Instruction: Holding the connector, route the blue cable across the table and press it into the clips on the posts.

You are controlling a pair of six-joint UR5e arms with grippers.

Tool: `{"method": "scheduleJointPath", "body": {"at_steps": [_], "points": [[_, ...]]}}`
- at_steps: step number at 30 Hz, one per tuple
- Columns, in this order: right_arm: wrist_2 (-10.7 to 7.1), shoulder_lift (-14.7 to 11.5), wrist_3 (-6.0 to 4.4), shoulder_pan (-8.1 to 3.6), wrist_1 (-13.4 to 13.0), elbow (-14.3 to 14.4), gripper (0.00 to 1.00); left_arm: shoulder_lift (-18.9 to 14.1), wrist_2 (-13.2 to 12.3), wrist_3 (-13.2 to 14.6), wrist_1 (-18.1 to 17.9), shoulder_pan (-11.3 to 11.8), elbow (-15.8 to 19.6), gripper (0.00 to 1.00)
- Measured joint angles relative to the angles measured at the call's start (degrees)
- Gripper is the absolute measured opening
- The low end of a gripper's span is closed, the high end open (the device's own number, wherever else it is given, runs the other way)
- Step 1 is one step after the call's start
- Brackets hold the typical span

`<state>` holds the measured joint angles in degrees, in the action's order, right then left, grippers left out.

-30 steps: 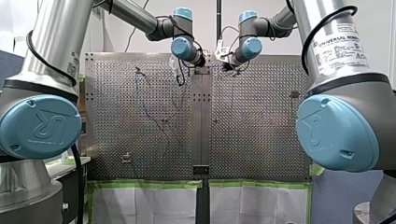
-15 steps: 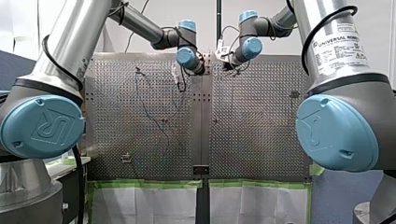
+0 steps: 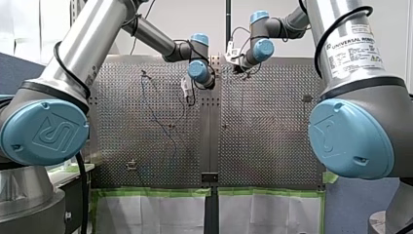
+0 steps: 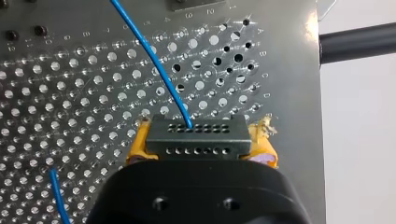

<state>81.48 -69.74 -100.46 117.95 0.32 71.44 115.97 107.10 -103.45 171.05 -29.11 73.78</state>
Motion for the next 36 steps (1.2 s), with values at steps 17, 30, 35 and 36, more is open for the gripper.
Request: {"method": "scheduleJointPath", "body": {"at_steps": [17, 30, 35, 36], "points": [[0.00, 0.08, 0.16, -0.28, -0.02, 0.00, 0.00, 0.08, 4.75, 0.50, -3.87, -0.69, -2.48, 0.12], [0.00, 0.15, 0.24, -0.52, -0.04, 0.03, 0.00, 0.08, 5.27, 0.46, -3.77, -0.90, -2.71, 0.00], [0.00, 0.16, 0.25, -0.56, 0.01, 0.04, 0.00, 0.05, 5.18, 0.38, -3.55, -1.04, -2.71, 0.00], [0.00, 0.16, 0.25, -0.56, 0.02, 0.04, 0.00, 0.04, 5.15, 0.37, -3.52, -1.06, -2.71, 0.00]]}}
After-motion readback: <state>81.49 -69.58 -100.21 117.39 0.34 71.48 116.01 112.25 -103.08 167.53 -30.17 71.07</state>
